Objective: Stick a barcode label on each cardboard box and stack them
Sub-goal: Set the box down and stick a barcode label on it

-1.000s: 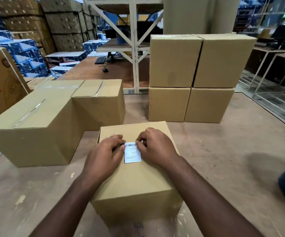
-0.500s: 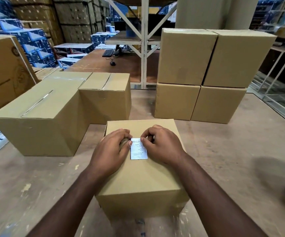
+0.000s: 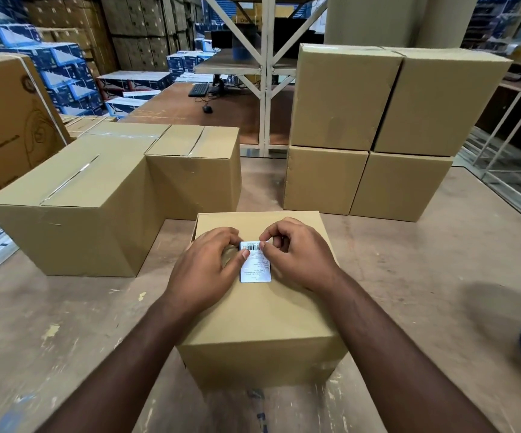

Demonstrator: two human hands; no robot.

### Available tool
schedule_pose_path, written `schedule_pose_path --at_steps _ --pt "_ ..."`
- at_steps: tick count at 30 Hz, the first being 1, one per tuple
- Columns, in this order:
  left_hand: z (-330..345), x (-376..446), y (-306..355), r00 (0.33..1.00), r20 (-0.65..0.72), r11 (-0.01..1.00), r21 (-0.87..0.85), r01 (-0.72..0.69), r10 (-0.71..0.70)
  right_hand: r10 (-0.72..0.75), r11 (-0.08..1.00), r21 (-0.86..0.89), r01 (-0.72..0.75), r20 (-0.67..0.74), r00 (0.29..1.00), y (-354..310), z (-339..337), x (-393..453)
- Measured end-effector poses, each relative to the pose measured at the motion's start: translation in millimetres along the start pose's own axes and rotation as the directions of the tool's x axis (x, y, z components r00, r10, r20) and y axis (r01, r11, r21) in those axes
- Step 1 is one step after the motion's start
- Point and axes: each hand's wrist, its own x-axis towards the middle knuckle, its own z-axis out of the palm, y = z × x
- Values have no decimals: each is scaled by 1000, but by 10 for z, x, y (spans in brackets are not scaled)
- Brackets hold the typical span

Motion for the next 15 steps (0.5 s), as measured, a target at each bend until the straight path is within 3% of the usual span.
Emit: schedule_pose_path --at_steps 6,8,12,15 --pt "-16 -15 -21 999 -9 997 -66 -35 35 -28 990 -138 33 33 999 -3 32 -13" --pt "-5 -21 -38 999 -25 994 -102 -44 42 -25 993 -112 28 32 999 7 26 -13" --pt "6 3 -38 998 -59 981 -193 1 -13 32 988 150 -44 85 996 42 -24 -1" --pt "-34 -23 5 999 -38 981 -191 -12 5 75 903 416 -110 98 992 -2 -67 -26"
